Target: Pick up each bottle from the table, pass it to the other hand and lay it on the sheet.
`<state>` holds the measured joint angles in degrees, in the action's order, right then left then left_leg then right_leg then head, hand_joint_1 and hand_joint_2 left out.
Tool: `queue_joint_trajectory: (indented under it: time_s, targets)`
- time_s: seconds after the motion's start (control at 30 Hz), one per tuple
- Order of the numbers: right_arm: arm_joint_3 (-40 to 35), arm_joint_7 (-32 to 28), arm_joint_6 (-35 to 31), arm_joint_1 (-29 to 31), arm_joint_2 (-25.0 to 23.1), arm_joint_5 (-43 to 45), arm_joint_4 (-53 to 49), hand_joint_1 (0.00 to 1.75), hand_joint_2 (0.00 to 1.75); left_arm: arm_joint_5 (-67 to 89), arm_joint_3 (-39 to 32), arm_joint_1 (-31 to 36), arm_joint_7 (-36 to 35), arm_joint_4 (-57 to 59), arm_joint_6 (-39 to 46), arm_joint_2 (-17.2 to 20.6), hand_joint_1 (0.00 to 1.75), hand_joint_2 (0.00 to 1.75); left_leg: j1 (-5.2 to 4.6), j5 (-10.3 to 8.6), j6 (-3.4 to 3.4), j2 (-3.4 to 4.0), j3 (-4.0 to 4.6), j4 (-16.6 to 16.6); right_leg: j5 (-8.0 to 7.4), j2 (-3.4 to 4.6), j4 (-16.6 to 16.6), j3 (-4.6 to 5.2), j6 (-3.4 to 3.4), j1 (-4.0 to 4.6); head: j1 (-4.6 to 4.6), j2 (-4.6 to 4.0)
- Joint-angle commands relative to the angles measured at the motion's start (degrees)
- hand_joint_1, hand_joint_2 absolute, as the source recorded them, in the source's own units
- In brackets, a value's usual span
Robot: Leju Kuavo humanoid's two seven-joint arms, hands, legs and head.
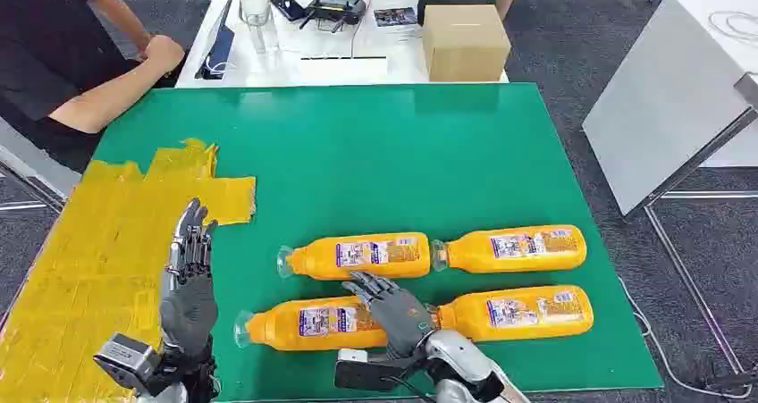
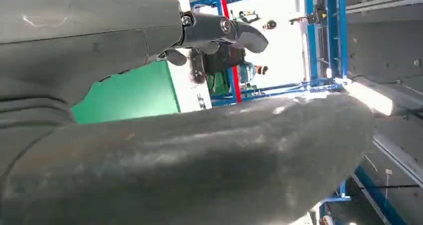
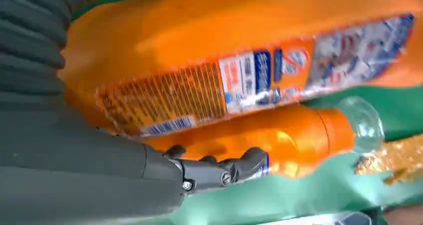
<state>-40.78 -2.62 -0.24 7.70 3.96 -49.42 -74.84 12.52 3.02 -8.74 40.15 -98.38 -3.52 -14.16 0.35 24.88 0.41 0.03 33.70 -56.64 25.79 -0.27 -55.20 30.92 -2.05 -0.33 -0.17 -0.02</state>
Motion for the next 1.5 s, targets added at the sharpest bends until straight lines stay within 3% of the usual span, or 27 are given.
queue_joint_trajectory:
  time_s: [0.03,0.1,0.2,0.23,0.27,0.97,1.07,1.2,1.37,1.5]
  targets:
    - [-8.1,0.5,3.3,8.9,1.5,2.2,11.3,0.0,1.75,-0.4,-0.9,2.4,-0.2,4.8,-0.7,0.0,0.0,0.0,0.01,0.02,0.0,0.09,-0.26,0.1,-0.03,0.1,0.1,-0.23,0.02,0.01,0.0,0.0]
    - [-11.4,0.1,7.3,11.6,2.6,4.6,12.3,0.0,1.75,-0.9,-0.9,2.6,-0.2,5.1,-1.2,0.1,0.0,0.0,0.06,0.09,-0.01,0.17,-0.53,0.1,0.0,0.19,0.2,-0.49,0.06,0.07,0.0,0.0]
    - [-16.6,0.1,12.2,16.3,5.2,8.7,13.7,0.0,1.75,-1.8,-0.6,3.2,-0.2,5.8,-1.6,0.4,0.0,0.0,-0.01,-0.01,0.0,0.1,-0.23,0.1,-0.03,0.09,0.1,-0.15,0.01,0.0,0.0,0.0]
    - [-18.2,-0.1,13.1,17.3,6.2,9.9,13.6,1.61,1.75,-2.0,-0.5,3.3,-0.2,6.0,-1.4,0.5,0.0,0.0,-0.01,0.01,0.01,0.15,-0.36,0.1,-0.03,0.15,0.1,-0.27,0.02,-0.01,0.0,0.0]
    - [-20.1,0.1,14.2,18.4,7.6,12.1,13.2,1.75,1.75,-2.7,-0.2,3.4,-0.2,6.0,-1.4,0.8,0.0,0.0,0.0,0.01,0.01,0.15,-0.39,0.1,-0.03,0.16,0.1,-0.3,0.01,0.0,0.0,0.0]
    - [-26.6,2.9,14.1,19.8,13.1,21.1,10.4,1.75,1.75,-4.4,0.9,3.8,-0.2,5.7,2.0,1.2,0.0,0.0,0.0,0.0,0.01,-0.1,-0.5,0.1,0.02,-0.05,0.1,-0.51,0.01,-0.07,-0.02,0.0]
    - [-26.3,4.5,12.1,17.4,13.8,20.8,9.8,1.75,1.75,-6.0,-0.7,3.1,-0.2,2.2,9.6,-0.3,0.0,0.0,0.01,0.0,0.01,-0.11,-0.49,0.1,0.02,-0.07,0.1,-0.52,0.01,-0.06,-0.02,0.0]
    - [-25.8,5.5,10.0,15.4,13.3,19.8,10.1,1.75,1.75,-9.6,-2.7,2.3,-0.2,-0.1,12.4,-1.4,0.0,0.0,0.0,0.0,0.01,-0.04,-0.49,0.1,0.0,0.0,0.1,-0.48,0.01,-0.07,-0.02,0.0]
    - [-15.0,5.4,-4.7,3.5,6.0,15.2,6.4,1.75,1.75,-16.8,-11.8,-0.1,-0.2,-4.6,15.2,-5.2,0.0,0.0,0.08,0.03,-0.01,-0.03,-0.74,0.1,0.01,0.02,0.3,-0.73,0.04,0.01,-0.02,0.0]
    - [-14.9,5.8,-4.8,3.1,5.7,14.6,5.6,1.75,1.75,-16.9,-12.1,-0.4,-0.2,-4.9,14.9,-5.1,0.0,0.0,0.01,0.08,-0.02,0.07,-0.7,0.0,0.04,0.12,0.1,-0.65,-0.01,-0.04,0.0,0.0]
